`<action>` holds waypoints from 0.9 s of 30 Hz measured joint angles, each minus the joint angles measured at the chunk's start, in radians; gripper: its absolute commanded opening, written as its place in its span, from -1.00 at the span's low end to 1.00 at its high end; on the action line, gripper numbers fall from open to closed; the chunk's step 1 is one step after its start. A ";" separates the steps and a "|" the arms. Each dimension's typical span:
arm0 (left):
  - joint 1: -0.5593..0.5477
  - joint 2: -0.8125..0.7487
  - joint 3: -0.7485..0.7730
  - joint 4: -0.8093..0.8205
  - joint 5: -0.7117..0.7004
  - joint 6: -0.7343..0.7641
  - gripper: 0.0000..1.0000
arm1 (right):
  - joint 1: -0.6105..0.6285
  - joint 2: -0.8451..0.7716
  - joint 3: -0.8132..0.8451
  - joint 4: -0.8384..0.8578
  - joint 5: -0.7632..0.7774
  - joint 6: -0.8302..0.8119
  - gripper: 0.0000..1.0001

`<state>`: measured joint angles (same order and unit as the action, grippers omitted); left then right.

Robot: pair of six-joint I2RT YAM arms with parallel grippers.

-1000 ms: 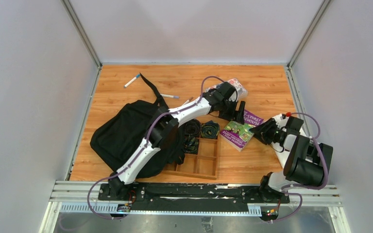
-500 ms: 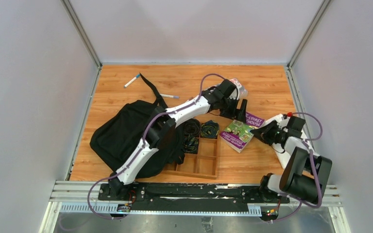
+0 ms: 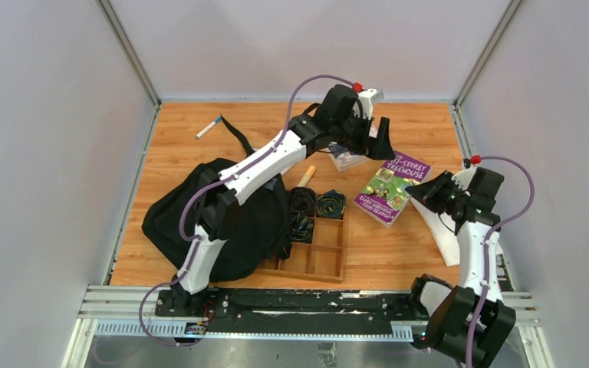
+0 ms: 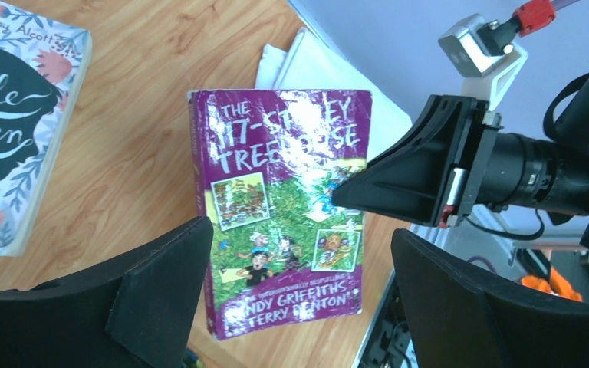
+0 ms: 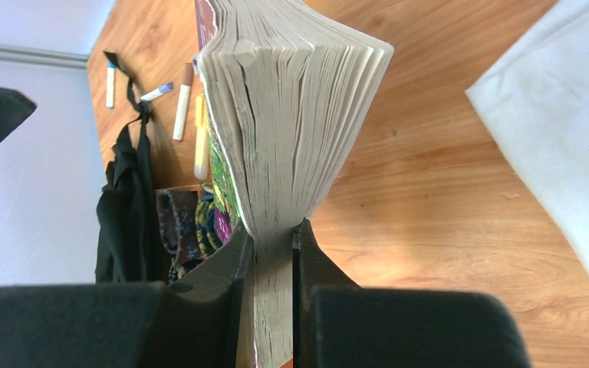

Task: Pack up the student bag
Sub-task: Pick up the book from the center of the board.

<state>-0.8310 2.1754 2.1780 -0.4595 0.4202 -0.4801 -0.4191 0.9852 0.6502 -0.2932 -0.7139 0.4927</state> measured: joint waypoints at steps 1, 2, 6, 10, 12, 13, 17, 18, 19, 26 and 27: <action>0.005 -0.009 -0.001 -0.013 0.007 0.016 0.91 | 0.000 -0.018 0.002 -0.006 -0.011 -0.001 -1.00; 0.009 -0.015 -0.003 -0.020 0.013 0.026 0.92 | 0.000 -0.027 0.002 -0.008 -0.023 -0.001 -1.00; 0.045 -0.060 -0.058 -0.084 0.055 0.086 0.95 | 0.000 -0.056 0.000 0.011 -0.093 0.016 -1.00; 0.102 -0.108 -0.140 -0.126 0.100 0.121 0.99 | 0.008 -0.067 -0.031 0.111 -0.166 0.074 -1.00; 0.132 -0.116 -0.160 -0.137 0.134 0.131 1.00 | 0.023 -0.065 -0.045 0.157 -0.190 0.098 -1.00; 0.145 -0.117 -0.164 -0.141 0.151 0.132 1.00 | 0.038 -0.062 -0.048 0.178 -0.200 0.107 -1.00; 0.195 -0.116 -0.183 -0.133 0.246 0.117 1.00 | 0.122 -0.054 -0.047 0.249 -0.232 0.130 -1.00; 0.203 -0.116 -0.198 -0.114 0.272 0.104 1.00 | 0.146 -0.050 -0.044 0.262 -0.238 0.133 -1.00; 0.207 -0.117 -0.218 -0.092 0.296 0.088 1.00 | 0.169 -0.042 -0.039 0.271 -0.243 0.134 -1.00; 0.199 -0.167 -0.449 0.158 0.435 -0.090 0.87 | 0.317 0.056 0.026 0.338 -0.266 0.135 -1.00; 0.198 -0.174 -0.460 0.178 0.447 -0.108 0.78 | 0.332 0.067 0.032 0.346 -0.270 0.135 -1.00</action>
<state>-0.6327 2.0014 1.7180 -0.2813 0.8677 -0.5880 -0.0872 1.0523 0.6827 0.0528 -0.9840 0.6277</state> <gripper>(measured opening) 0.978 0.156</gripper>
